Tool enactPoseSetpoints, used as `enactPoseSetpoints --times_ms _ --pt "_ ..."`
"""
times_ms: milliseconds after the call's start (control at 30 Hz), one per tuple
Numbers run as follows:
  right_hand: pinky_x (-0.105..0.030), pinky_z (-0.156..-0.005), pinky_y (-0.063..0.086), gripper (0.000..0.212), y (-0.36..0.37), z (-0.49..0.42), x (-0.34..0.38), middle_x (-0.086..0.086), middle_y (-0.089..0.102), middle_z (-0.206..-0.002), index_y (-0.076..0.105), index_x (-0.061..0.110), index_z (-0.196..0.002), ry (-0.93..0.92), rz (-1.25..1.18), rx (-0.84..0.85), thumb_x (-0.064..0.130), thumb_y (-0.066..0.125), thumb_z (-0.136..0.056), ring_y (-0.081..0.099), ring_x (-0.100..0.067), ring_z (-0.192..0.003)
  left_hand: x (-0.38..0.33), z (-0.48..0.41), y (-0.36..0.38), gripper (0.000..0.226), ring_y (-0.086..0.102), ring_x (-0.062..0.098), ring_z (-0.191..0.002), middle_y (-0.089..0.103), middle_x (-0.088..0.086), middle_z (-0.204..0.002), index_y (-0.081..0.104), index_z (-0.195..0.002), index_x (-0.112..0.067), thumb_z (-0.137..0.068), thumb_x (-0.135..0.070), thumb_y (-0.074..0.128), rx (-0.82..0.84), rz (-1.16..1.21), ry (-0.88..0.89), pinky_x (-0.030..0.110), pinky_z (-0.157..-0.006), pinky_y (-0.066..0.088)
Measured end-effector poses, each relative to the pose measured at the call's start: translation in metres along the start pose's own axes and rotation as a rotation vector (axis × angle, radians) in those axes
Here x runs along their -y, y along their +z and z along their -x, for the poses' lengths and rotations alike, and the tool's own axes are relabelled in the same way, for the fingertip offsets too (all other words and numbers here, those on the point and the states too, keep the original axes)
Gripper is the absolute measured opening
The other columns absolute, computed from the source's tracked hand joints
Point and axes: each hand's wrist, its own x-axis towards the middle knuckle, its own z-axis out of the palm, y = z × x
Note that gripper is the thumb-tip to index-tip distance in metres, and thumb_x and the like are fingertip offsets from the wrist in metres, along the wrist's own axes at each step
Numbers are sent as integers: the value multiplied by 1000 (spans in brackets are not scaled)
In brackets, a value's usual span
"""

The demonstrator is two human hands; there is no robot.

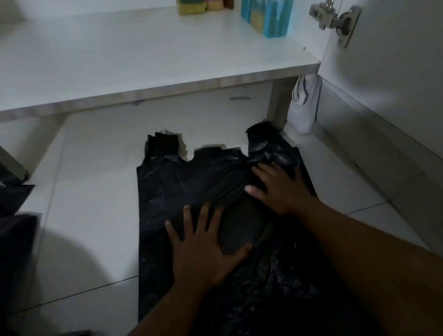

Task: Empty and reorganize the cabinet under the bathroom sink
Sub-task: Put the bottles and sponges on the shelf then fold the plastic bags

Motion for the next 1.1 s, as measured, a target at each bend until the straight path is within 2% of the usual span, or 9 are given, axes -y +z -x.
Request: enactPoseSetpoints --times_ms 133,267,400,500,600,767,900,1000,1100 --pt "-69 -107 -13 82 -18 -23 -32 9 -7 -163 2 35 -154 316 -47 -41 80 7 -86 -12 -27 -149 -1 0 1 100 -8 28 -151 10 -10 -164 18 -153 -41 -70 -97 16 -30 -8 21 67 -114 -4" --pt "-62 -111 18 68 -27 -41 -27 -11 27 -155 26 21 -149 481 -154 -269 62 27 -96 23 -35 -141 -2 -1 2 100 4 30 -152 23 -7 -162 33 -151 -36 -72 -96 21 -40 6 30 68 -114 3" --pt "-53 -105 38 77 -58 -62 -25 -15 53 -135 45 7 -139 628 -576 -176 57 62 -83 52 -35 -122 -2 -3 2 101 1 30 -152 20 -6 -163 30 -152 -35 -72 -96 19 -35 -11 28 67 -114 0" --pt "-41 -70 61 39 -90 -59 -21 -16 72 -84 64 -1 -113 603 -1080 100 25 70 -84 69 -27 -71 -2 -2 1 101 -4 29 -152 15 -6 -164 26 -153 -35 -73 -96 17 -29 -9 22 67 -115 -2" --pt "-31 -59 59 13 -112 -49 -23 -11 71 -72 67 5 -91 491 -1245 192 15 60 -90 67 -23 -63 -2 -1 2 101 -3 29 -152 16 -6 -164 28 -153 -35 -73 -95 18 -21 -4 18 67 -114 0" --pt "-33 -65 60 22 -127 -44 -30 -6 74 -89 66 13 -104 210 -1466 -34 1 59 -88 71 -23 -77 -1 -2 2 100 2 31 -152 20 -4 -163 32 -152 -33 -74 -95 19 -12 -16 22 68 -114 4" --pt "-28 -65 54 24 -143 -50 -36 -2 68 -80 56 22 -83 63 -1701 -251 -2 60 -86 65 -18 -69 -2 -1 1 101 1 30 -152 19 -5 -163 32 -152 -33 -74 -95 19 -16 -13 16 68 -114 3" --pt "-27 -66 53 24 -148 -65 -40 -5 68 -92 59 18 -88 99 -1377 -552 0 71 -78 65 -19 -80 -2 -2 0 100 -2 29 -152 18 -6 -163 28 -153 -34 -74 -95 18 -11 -10 19 67 -114 1" --pt "-8 -70 46 17 -142 -72 -41 -4 65 -91 65 8 -95 132 -865 -744 5 70 -79 61 -12 -83 -2 -2 1 101 -5 28 -152 14 -7 -164 24 -154 -35 -73 -95 17 -11 -8 21 67 -115 -1"
